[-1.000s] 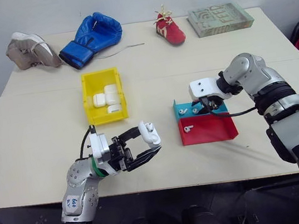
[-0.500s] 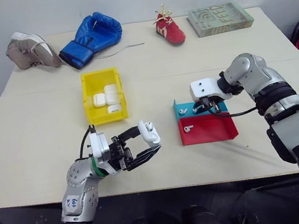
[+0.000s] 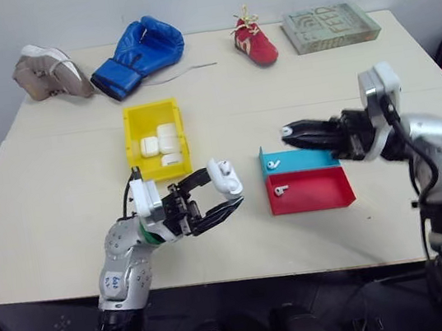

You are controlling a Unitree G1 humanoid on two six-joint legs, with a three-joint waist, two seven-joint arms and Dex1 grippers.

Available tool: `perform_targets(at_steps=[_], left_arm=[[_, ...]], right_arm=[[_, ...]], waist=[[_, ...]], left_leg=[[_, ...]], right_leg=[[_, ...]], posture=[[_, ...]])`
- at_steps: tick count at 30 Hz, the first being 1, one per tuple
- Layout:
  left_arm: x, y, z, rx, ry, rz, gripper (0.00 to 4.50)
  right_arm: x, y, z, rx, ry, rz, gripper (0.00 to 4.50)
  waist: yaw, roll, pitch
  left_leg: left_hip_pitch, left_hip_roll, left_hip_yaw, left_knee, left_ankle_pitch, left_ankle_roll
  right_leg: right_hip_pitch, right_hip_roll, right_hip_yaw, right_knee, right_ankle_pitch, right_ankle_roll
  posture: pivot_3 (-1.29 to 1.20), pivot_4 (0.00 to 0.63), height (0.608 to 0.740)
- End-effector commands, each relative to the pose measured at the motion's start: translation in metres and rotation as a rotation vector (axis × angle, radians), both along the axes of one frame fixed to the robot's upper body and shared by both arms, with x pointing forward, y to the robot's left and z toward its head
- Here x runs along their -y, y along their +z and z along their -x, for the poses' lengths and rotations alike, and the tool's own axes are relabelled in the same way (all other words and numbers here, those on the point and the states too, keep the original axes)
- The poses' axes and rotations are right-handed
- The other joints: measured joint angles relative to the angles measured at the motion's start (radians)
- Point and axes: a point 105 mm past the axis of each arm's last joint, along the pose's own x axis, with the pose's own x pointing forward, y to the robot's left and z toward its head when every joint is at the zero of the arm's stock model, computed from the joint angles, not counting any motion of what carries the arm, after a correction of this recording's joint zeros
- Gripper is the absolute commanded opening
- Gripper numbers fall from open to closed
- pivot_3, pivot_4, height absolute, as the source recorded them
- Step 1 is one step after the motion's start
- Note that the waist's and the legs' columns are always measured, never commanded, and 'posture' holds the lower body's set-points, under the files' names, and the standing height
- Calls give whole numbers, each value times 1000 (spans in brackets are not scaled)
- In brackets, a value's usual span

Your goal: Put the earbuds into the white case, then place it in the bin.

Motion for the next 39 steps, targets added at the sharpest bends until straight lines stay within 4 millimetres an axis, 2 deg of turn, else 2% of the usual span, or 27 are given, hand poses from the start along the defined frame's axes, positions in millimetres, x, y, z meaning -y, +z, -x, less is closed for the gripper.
perform_targets(at_steps=[1,3,8,14,32,36,39], left_arm=[[4,4,2,9,-32,12,2778],[7,5,1,8,-43,15,2778],[11,7,0,10,-68,16,2778],[12,8,1,20,-85,14,2778],[11,12,2,35,-80,26,2778],[11,14,2,41,-79,28,2778],[5,11,-1,26,-51,24,2778]], right_arm=[[-19,22,36,31,61,-113,418],[-28,22,46,1,90,-148,418],[-39,18,50,-54,109,-169,418],[-48,8,46,-74,99,-117,418],[-45,-20,42,-135,74,23,418],[-43,-22,41,-96,70,36,1755],[-26,-18,46,-100,49,40,2746]], waist=[[2,0,0],[4,0,0],[4,0,0],[3,0,0],[4,0,0],[4,0,0],[5,0,0]], left_leg=[[0,0,0,0,0,0],[1,0,0,0,0,0],[1,-1,0,0,0,0],[1,-1,0,-1,0,1],[1,-1,0,-1,0,1],[1,-1,0,-1,0,1],[1,-1,0,-1,0,1]], right_leg=[[0,0,1,0,0,0],[0,0,1,-1,0,0],[1,0,2,-1,0,0],[1,0,2,-1,0,0],[1,0,2,-2,0,0],[1,0,2,-2,0,0],[1,0,2,-2,0,0]], posture=[[0,150,740],[0,150,740],[0,150,740],[0,150,740],[0,150,740],[0,150,740],[0,150,740]])
